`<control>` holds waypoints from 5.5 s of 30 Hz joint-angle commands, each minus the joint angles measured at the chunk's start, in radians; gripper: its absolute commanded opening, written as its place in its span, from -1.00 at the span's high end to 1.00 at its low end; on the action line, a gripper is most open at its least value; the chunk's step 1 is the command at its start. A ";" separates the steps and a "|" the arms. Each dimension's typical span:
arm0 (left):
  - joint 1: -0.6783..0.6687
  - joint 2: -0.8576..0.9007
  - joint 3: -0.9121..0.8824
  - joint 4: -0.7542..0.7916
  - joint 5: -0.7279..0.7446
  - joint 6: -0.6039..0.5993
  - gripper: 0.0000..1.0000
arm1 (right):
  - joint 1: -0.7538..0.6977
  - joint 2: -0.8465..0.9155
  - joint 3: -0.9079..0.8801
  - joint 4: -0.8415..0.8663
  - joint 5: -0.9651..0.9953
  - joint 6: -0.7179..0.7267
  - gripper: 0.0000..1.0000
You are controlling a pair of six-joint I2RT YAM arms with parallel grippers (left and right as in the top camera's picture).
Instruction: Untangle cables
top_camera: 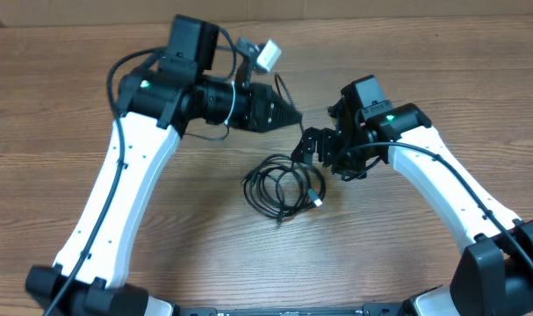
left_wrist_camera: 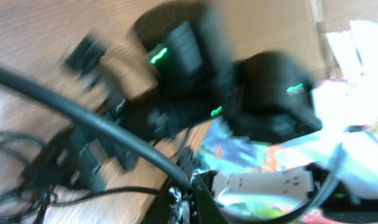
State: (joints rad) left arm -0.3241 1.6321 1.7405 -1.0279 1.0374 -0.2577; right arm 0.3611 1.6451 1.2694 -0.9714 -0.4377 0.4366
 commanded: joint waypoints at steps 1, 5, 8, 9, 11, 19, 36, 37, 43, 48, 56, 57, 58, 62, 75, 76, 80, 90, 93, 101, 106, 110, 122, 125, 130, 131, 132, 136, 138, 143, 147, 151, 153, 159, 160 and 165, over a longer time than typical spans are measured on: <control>-0.003 -0.074 0.026 0.118 0.101 -0.125 0.92 | 0.042 0.003 -0.001 0.002 -0.006 0.008 -1.00; 0.010 -0.111 0.026 0.272 0.101 -0.260 0.92 | 0.077 0.004 -0.001 0.002 0.041 0.014 -1.00; 0.030 -0.126 0.026 0.351 0.101 -0.353 0.92 | 0.090 0.005 -0.001 -0.001 0.090 0.064 -1.00; 0.036 -0.130 0.026 0.372 0.101 -0.380 0.92 | 0.092 0.005 -0.001 0.000 0.090 0.070 -1.00; 0.052 -0.138 0.026 0.438 0.101 -0.453 0.92 | 0.098 0.005 -0.001 0.002 0.086 0.072 -1.00; 0.132 -0.142 0.026 0.863 0.197 -0.789 0.92 | 0.121 0.006 -0.001 -0.016 0.146 0.085 -0.19; 0.237 -0.124 0.022 -0.115 -0.549 -0.284 0.92 | 0.069 0.006 0.000 -0.072 0.284 0.278 -0.15; 0.233 -0.122 0.022 -0.133 -0.575 -0.267 0.91 | 0.072 0.006 -0.001 -0.065 0.246 0.235 -0.27; 0.219 -0.107 0.010 -0.169 -0.863 -0.247 0.91 | 0.115 0.006 -0.001 -0.058 0.084 0.105 -1.00; 0.221 -0.061 0.007 -0.169 -1.154 -0.259 0.91 | 0.180 0.007 -0.001 -0.043 0.084 0.111 -1.00; 0.221 0.097 0.007 -0.150 -1.132 -0.258 0.92 | 0.314 0.007 -0.001 0.028 0.105 0.029 -1.00; 0.221 0.112 0.007 -0.147 -1.124 -0.257 0.92 | 0.327 0.006 -0.001 0.033 0.122 0.029 -1.00; 0.222 0.126 0.007 -0.141 -1.122 -0.258 0.92 | 0.340 0.007 -0.001 0.032 0.152 0.030 -1.00; 0.240 0.140 0.007 -0.132 -1.036 -0.256 0.92 | 0.362 0.006 -0.001 0.027 0.214 0.029 -1.00; 0.265 0.092 0.158 -0.154 -0.330 -0.123 0.92 | 0.362 0.006 0.000 0.136 0.208 -0.028 -1.00; 0.265 0.089 0.177 -0.172 -0.342 -0.123 0.92 | 0.361 0.006 0.002 0.136 0.217 -0.046 -1.00; 0.265 0.084 0.244 -0.239 -0.421 -0.123 0.92 | 0.354 0.005 0.045 0.101 0.277 -0.133 -1.00; 0.265 0.084 0.321 -0.208 -0.249 -0.163 0.92 | 0.365 0.004 0.192 0.045 0.245 -0.315 -1.00; 0.265 0.084 0.402 -0.188 -0.258 -0.217 0.92 | 0.364 0.004 0.192 0.080 0.151 -0.315 -1.00; 0.265 0.073 0.552 -0.236 -0.297 -0.222 0.92 | 0.364 0.004 0.190 0.076 0.236 -0.310 -0.32; 0.266 0.066 0.602 -0.254 -0.285 -0.242 0.92 | 0.364 0.004 0.190 0.056 0.272 -0.310 -0.05; 0.277 0.055 0.635 -0.259 -0.355 -0.240 0.92 | 0.364 0.004 0.190 0.032 0.291 -0.305 0.33; 0.283 0.074 0.629 -0.547 -0.975 -0.240 0.92 | 0.364 -0.063 0.249 0.004 0.204 -0.065 0.93; 0.283 0.076 0.629 -0.592 -0.973 -0.240 0.80 | 0.364 -0.103 0.341 -0.027 0.154 -0.042 0.93; 0.276 0.076 0.629 -0.637 -0.859 -0.239 -0.06 | 0.364 -0.161 0.473 -0.044 0.132 -0.009 0.93; 0.276 0.076 0.629 -0.649 -0.811 -0.233 -0.36 | 0.364 -0.171 0.499 -0.040 0.129 -0.002 0.93; 0.274 0.076 0.629 -0.660 -0.763 -0.216 -0.72 | 0.363 -0.181 0.524 -0.031 0.129 0.014 0.93; 0.264 0.076 0.629 -0.661 -0.491 -0.074 -0.99 | 0.361 -0.206 0.589 0.044 0.142 0.098 0.93; 0.261 0.076 0.629 -0.661 -0.371 -0.010 -1.00 | 0.361 -0.213 0.597 0.084 0.187 0.177 0.93; 0.232 0.076 0.629 -0.661 -0.230 0.101 -0.94 | 0.361 -0.214 0.597 0.227 0.290 0.303 0.93; 0.196 0.076 0.629 -0.661 -0.234 0.101 -0.89 | 0.361 -0.215 0.597 0.388 0.354 0.304 0.93; 0.171 0.076 0.629 -0.661 -0.253 0.107 -0.88 | 0.361 -0.215 0.597 0.502 0.486 0.317 0.93; 0.168 0.076 0.629 -0.661 -0.276 0.109 -0.86 | 0.361 -0.215 0.597 0.512 0.583 0.352 0.93; 0.169 0.076 0.629 -0.659 -0.354 0.109 -0.82 | 0.361 -0.214 0.597 0.428 0.763 0.356 0.93; 0.168 0.076 0.629 -0.653 -0.348 0.109 -0.81 | 0.361 -0.212 0.597 0.406 0.758 0.358 0.93; 0.165 0.076 0.629 -0.594 -0.177 0.217 -0.61 | 0.362 -0.194 0.597 0.329 0.758 0.535 0.91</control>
State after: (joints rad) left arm -0.1539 1.7046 2.3573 -1.6417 0.7403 -0.1478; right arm 0.7216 1.4357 1.8496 -0.6296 0.2760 0.8478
